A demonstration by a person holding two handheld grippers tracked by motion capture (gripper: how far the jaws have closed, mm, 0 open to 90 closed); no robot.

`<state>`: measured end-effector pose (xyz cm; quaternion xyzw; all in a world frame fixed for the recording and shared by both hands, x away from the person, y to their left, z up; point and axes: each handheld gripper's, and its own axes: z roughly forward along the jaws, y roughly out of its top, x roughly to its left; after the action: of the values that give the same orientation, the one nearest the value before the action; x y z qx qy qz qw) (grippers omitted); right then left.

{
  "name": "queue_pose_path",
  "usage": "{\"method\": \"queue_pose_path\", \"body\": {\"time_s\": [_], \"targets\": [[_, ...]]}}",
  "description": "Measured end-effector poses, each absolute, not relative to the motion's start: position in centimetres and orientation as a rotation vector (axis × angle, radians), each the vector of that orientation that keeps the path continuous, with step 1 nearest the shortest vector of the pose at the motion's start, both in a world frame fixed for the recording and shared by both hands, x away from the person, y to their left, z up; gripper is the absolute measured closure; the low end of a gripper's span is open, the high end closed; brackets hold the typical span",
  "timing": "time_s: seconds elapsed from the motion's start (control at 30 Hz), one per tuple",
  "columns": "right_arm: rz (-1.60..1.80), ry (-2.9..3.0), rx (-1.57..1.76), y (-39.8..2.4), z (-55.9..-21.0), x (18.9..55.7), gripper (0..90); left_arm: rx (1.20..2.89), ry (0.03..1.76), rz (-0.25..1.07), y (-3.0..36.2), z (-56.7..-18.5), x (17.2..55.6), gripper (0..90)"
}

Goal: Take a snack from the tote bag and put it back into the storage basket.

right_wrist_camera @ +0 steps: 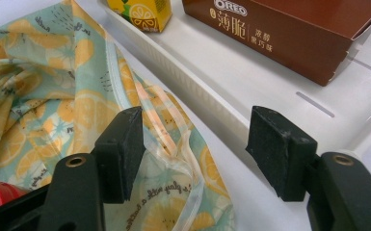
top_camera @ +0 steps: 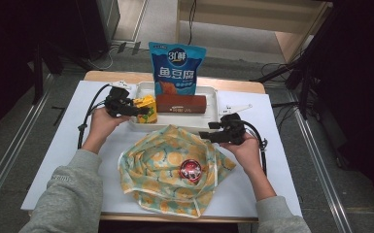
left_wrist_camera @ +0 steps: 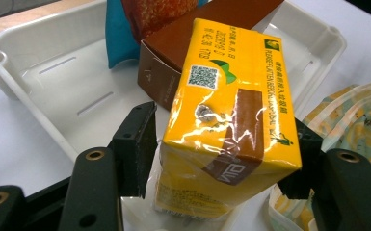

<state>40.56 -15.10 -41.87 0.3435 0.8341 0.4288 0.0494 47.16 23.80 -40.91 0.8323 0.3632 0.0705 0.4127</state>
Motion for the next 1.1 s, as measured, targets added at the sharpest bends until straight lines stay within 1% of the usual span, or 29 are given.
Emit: {"method": "queue_pose_path", "body": {"time_s": [0.17, 0.63, 0.87, 0.97, 1.1], "targets": [[1.304, 2.543, 1.047, -14.9, -41.8, 40.6, 38.7, 2.119, 0.909, 0.182, 23.7, -40.9, 46.7, 35.8], [1.316, 2.546, 1.029, -14.7, -41.7, 40.8, 38.8, 2.083, 0.936, 0.168, 24.8, -40.7, 46.0, 35.1], [1.318, 2.542, 1.035, -14.6, -41.8, 40.9, 38.8, 2.071, 0.961, 0.158, 25.6, -40.5, 45.0, 35.2], [1.322, 2.541, 1.032, -14.5, -41.8, 40.9, 38.8, 2.083, 0.963, 0.178, 26.0, -40.3, 44.5, 35.7], [1.317, 2.542, 1.039, -14.4, -41.9, 41.1, 38.9, 2.072, 0.986, 0.157, 26.6, -40.3, 44.2, 37.6]]}}
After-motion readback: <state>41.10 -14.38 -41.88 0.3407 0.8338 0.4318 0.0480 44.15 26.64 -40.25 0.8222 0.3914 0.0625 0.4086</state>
